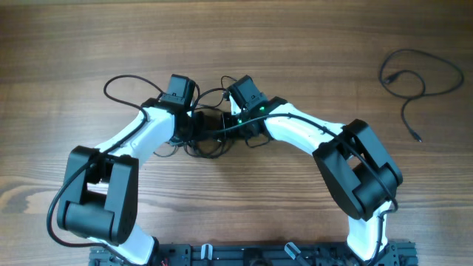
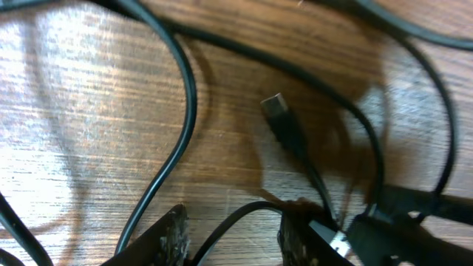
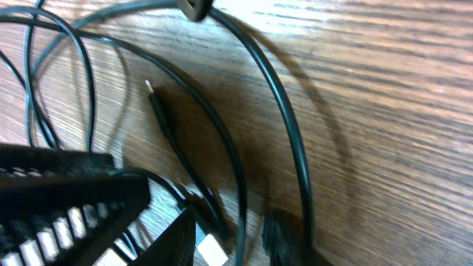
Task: Untangle cables
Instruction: 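Grasp cable strands with the left gripper next to the right gripper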
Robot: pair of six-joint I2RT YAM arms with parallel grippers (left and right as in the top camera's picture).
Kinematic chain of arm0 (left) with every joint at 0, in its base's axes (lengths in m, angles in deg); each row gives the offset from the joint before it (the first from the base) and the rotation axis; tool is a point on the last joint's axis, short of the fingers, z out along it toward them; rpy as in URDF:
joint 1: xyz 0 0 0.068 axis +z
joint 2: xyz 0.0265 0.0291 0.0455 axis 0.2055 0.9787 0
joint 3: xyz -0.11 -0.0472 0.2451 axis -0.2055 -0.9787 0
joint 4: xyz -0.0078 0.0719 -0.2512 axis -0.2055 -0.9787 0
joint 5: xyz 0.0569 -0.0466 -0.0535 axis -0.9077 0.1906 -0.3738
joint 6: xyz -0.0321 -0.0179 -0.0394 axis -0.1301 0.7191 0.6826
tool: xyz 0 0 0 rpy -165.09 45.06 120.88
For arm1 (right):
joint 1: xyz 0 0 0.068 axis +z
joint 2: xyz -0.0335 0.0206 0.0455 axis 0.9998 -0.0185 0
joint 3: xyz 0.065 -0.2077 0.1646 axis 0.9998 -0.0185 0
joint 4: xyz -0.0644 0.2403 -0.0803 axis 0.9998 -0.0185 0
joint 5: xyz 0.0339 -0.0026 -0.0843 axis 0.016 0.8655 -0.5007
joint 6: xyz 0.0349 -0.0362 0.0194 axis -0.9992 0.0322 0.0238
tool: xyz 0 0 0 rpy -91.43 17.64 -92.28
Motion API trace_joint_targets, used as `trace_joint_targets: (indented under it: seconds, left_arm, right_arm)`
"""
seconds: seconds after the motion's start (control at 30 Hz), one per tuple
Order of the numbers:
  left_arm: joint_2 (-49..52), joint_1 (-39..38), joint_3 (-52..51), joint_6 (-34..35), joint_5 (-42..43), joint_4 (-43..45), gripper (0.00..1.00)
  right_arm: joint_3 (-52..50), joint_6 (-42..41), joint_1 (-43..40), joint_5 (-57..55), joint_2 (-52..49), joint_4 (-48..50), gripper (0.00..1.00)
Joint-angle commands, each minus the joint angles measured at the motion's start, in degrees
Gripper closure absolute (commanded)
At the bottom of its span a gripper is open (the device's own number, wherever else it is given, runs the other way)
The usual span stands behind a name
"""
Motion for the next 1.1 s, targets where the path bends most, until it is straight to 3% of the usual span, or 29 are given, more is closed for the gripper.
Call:
trace_joint_targets:
  seconds: [0.0,0.17,0.37,0.43,1.07]
  left_arm:
    - [0.59,-0.26,-0.92,0.13,0.48,0.22,0.64]
    - [0.59,-0.26,-0.92,0.11,0.48,0.00,0.73]
    - [0.59,-0.26,-0.92,0.11,-0.39,0.48,0.96]
    - [0.59,-0.26,-0.92,0.11,-2.16,0.63,0.96]
    - [0.55,4.94,-0.90,0.13,-4.46,-0.59,0.96]
  right_arm:
    - [-0.48,-1.55,0.02,-1.46,-1.99,-0.15,0.67]
    - [-0.48,-1.57,0.02,-1.46,-1.99,-0.15,0.70]
    - [-0.48,-1.53,0.02,-1.46,-1.99,-0.15,0.88]
    - [-0.48,-1.55,0.02,-1.46,-1.99,-0.13,0.95]
    - [-0.46,-1.62,-0.24,-2.43,-1.99,1.09,0.96]
